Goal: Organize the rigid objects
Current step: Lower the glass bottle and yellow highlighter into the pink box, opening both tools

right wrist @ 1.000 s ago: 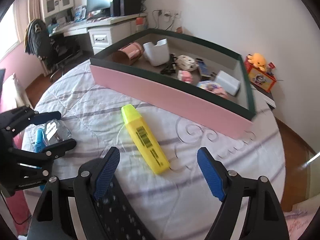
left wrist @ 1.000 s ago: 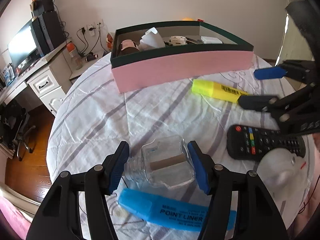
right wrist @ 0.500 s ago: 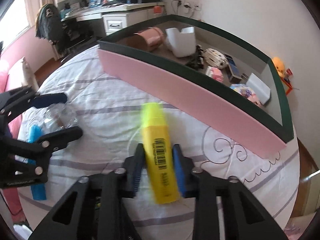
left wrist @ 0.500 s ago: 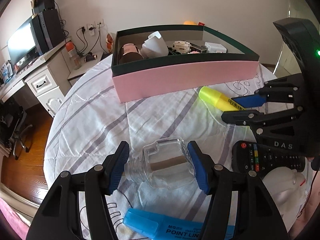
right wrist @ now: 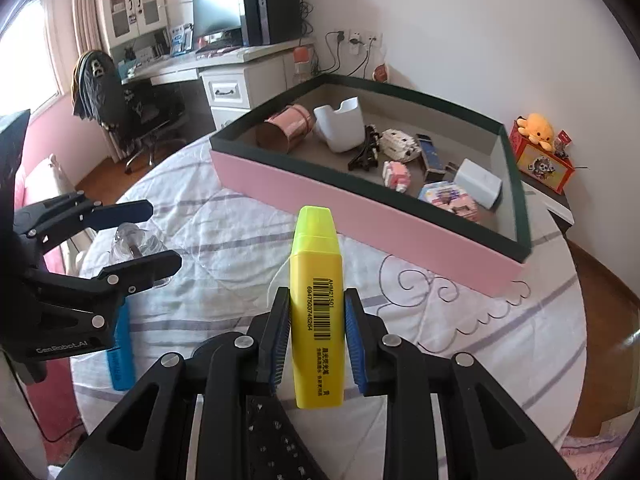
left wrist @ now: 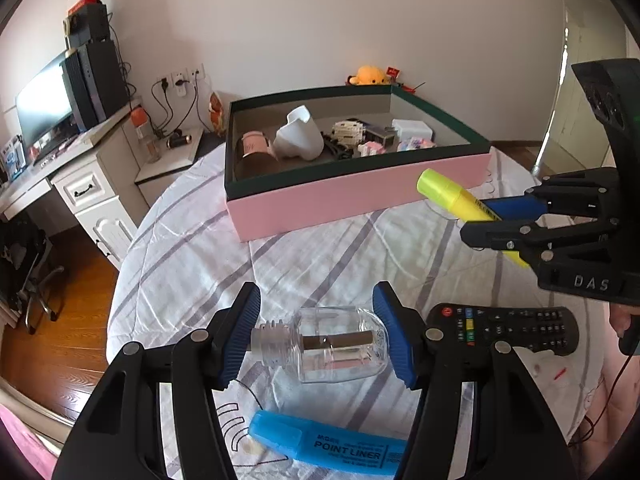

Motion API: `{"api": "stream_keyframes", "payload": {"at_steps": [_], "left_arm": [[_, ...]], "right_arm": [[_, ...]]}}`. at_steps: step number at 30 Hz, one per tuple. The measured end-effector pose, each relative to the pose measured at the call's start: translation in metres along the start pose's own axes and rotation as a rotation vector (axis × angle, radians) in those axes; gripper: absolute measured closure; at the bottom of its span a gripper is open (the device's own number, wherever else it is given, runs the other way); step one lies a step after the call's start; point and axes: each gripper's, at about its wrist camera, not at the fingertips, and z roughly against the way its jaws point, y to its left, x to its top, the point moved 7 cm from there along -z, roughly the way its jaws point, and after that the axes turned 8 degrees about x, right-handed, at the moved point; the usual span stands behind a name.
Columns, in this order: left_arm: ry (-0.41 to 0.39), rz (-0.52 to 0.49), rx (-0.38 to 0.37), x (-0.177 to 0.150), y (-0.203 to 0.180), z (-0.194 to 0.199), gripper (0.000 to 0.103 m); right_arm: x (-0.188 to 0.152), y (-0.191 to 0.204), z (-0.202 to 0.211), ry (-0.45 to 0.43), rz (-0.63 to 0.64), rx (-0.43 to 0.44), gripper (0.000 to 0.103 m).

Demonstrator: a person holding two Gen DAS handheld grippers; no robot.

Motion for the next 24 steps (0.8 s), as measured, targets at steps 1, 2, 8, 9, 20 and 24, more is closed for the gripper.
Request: {"api": "stream_keyframes", "payload": {"at_steps": [1, 2, 8, 9, 20, 24], "left_arm": [[-0.001, -0.003, 0.001, 0.001, 0.000, 0.001, 0.043], [-0.005, -0.005, 0.001, 0.001, -0.001, 0.003, 0.043], [-0.019, -0.015, -0.001, 0.003, -0.006, 0.013, 0.043], [-0.021, -0.015, 0.001, 0.003, -0.006, 0.014, 0.043], [-0.068, -0.017, 0.006, 0.017, -0.004, 0.036, 0.043], [-0.091, -0.024, 0.006, 0.028, -0.005, 0.042, 0.043]], "right_arm": [[0.001, -0.001, 0.002, -0.008, -0.003, -0.004, 0.077], [0.001, -0.001, 0.005, -0.009, -0.006, -0.004, 0.077], [0.001, -0.003, 0.015, -0.023, -0.017, -0.013, 0.077], [0.000, -0.002, 0.017, -0.021, -0.018, -0.009, 0.077], [-0.001, 0.000, 0.037, -0.053, -0.020, -0.017, 0.077], [0.002, -0.001, 0.045, -0.066, -0.018, -0.023, 0.077]]}}
